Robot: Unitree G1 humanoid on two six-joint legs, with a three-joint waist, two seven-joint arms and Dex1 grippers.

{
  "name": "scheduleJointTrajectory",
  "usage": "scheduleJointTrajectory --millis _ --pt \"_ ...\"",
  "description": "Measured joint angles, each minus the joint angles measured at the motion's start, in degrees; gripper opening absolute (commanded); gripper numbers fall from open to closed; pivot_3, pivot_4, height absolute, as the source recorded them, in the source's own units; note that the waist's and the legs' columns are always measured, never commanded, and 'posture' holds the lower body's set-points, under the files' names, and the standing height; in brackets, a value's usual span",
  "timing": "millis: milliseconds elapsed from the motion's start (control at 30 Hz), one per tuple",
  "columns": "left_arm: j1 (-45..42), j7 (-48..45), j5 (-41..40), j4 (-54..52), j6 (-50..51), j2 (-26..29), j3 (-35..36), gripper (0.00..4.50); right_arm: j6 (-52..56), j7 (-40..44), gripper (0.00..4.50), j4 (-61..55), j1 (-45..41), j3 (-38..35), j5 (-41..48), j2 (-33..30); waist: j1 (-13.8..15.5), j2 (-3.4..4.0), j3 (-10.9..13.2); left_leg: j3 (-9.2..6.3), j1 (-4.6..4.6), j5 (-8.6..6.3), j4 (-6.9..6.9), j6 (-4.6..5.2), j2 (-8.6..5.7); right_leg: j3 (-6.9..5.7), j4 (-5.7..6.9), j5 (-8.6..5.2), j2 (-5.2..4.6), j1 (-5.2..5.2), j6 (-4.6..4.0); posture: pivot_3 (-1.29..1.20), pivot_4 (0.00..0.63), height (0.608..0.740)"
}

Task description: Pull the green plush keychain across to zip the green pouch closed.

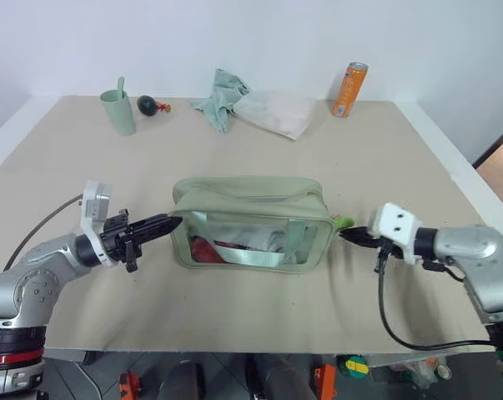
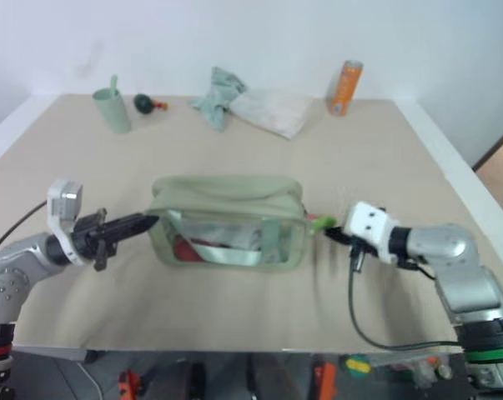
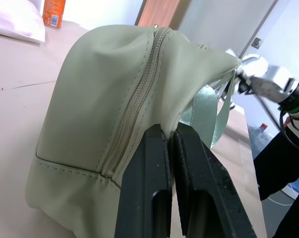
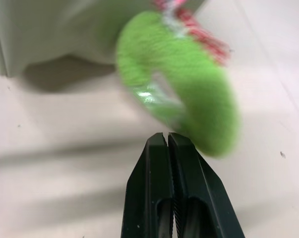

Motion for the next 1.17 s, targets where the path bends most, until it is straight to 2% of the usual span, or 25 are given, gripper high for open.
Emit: scheduleJointTrajectory --millis 133,333,367,400,533,567,633,733,867,1033,1167 --pt "0.0 1.25 -0.76 0.01 0.78 0.0 0.13 0.0 3.12 0.01 1.85 -1.7 0.03 -1.93 2.43 -0.21 -0.01 0.0 0.0 -0.01 0.03 0.01 0.01 0.0 0.01 -0.01 0.0 0.02 0.01 0.01 0.03 0.0 0.15 0.74" --pt "-0.03 1.83 -1.0 0.02 0.94 0.0 0.13 0.0 6.51 -0.02 3.98 -2.09 1.48 -2.39 3.92 -1.38 -0.01 0.0 0.0 0.02 0.01 0.0 0.0 0.0 -0.01 0.03 0.0 0.01 -0.01 0.0 0.02 0.0 0.15 0.74" --pt "-0.19 2.59 -1.25 0.12 1.33 0.0 0.13 0.36 8.02 -0.03 4.33 -2.41 1.47 -3.4 5.27 -1.37 -0.02 0.01 0.0 0.04 0.0 0.0 0.0 0.0 -0.02 0.05 0.0 0.01 -0.02 -0.01 0.02 0.0 0.15 0.74" --pt "-0.52 3.61 -1.4 0.37 1.87 -0.03 0.13 0.75 9.62 -0.09 4.5 -3.01 1.43 -4.7 6.77 -1.37 -0.01 0.01 0.0 0.02 0.0 0.01 0.0 0.0 -0.02 0.04 0.0 0.01 -0.02 0.0 0.02 0.0 0.15 0.74" --pt "-1.74 7.73 -2.43 2.09 4.98 -0.33 0.71 2.08 12.48 -0.39 4.5 -5.04 1.14 -7.78 9.37 -2.06 -0.02 -0.01 0.0 -0.01 0.02 0.01 0.01 0.0 0.01 -0.01 0.0 0.03 0.02 0.01 0.05 0.0 0.15 0.74" --pt "-1.74 8.24 -2.55 2.37 5.16 -0.35 0.96 2.3 12.95 -0.44 4.5 -5.05 1.29 -7.93 9.46 -2.17 -0.03 -0.01 0.0 -0.01 0.02 0.01 0.01 0.0 0.01 -0.01 0.0 0.03 0.02 0.01 0.04 0.0 0.15 0.74" --pt "-1.84 9.16 -2.51 2.55 5.03 -0.47 1.51 3.19 14.53 -0.48 4.5 -5.06 1.76 -8.31 10.63 -2.16 -0.02 0.0 0.0 -0.01 0.0 0.01 0.01 0.0 0.01 -0.01 0.0 0.02 0.01 0.0 0.04 0.0 0.15 0.74" --pt "-2.29 10.52 -1.84 2.54 4.35 -0.47 1.82 4.13 17.37 -0.71 4.5 -5.06 1.84 -9.8 13.05 -2.16 -0.01 -0.01 0.0 -0.01 -0.01 0.01 0.01 0.0 -0.02 0.01 0.0 0.02 -0.01 -0.01 0.04 0.0 0.15 0.74" --pt "-1.68 11.0 -2.69 1.63 6.02 0.88 2.71 4.13 22.46 0.76 4.5 -5.69 4.57 -13.61 17.29 -3.44 0.03 -0.03 0.0 -0.04 -0.06 0.0 0.0 0.0 -0.02 -0.01 -0.04 0.01 -0.02 -0.01 0.03 0.0 0.15 0.74" --pt "3.47 11.63 -6.99 1.22 8.28 4.35 12.84 4.13 30.73 2.39 4.5 -6.28 8.7 -23.0 27.76 -2.8 -0.19 -0.02 0.0 -0.03 -0.08 -0.03 -0.04 -0.01 0.07 -0.02 -0.05 0.0 0.05 -0.09 0.01 0.0 0.15 0.74" --pt "6.73 12.79 -6.4 5.17 8.15 4.56 16.52 4.13 34.06 1.02 4.5 -7.17 9.86 -29.52 35.01 0.77 -0.05 -0.04 -0.01 -0.1 0.01 -0.01 -0.02 0.01 0.05 -0.1 -0.05 0.0 0.03 0.02 0.02 0.0 0.15 0.74"
